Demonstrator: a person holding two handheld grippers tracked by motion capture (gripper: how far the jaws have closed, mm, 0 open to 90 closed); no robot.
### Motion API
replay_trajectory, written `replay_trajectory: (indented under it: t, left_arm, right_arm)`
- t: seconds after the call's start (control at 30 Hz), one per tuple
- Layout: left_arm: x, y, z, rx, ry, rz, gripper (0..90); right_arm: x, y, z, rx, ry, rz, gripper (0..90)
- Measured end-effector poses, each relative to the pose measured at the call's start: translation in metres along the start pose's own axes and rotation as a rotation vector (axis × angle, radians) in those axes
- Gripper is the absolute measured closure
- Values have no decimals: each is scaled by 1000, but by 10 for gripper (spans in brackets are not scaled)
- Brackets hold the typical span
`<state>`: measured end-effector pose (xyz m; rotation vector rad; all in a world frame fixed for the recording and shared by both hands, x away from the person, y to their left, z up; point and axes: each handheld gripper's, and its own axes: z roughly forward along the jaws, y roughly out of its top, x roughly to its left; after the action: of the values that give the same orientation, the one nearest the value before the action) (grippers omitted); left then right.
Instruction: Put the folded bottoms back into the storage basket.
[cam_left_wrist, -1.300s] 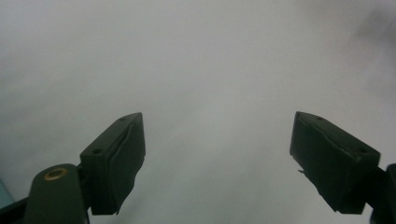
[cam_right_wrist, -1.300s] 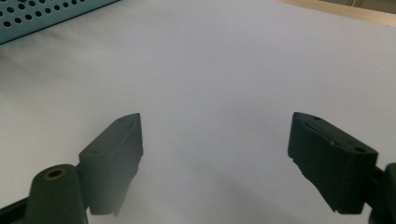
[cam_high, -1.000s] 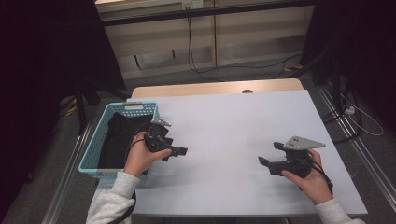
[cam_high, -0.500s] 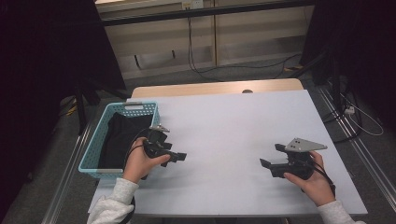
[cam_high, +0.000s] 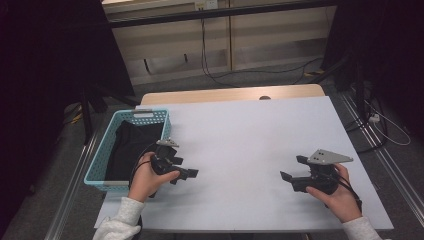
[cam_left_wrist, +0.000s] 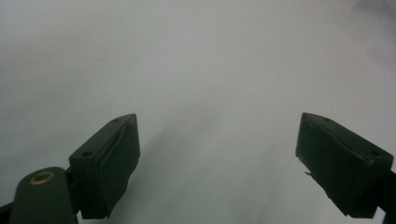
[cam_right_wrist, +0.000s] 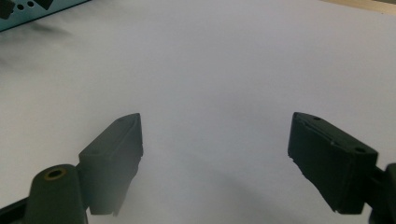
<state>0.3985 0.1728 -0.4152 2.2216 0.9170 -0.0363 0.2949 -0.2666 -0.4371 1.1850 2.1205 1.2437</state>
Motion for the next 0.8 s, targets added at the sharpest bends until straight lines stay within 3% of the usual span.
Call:
replay_trajectory:
  t: [0.53, 0.8]
  left_arm:
    - [-7, -8, 7, -22, -35, 13, 123]
    - [-9, -13, 9, -6, -15, 41, 113]
  right_arm:
    - [0, -5, -4, 14, 2, -6, 173]
    - [0, -8, -7, 16, -2, -6, 173]
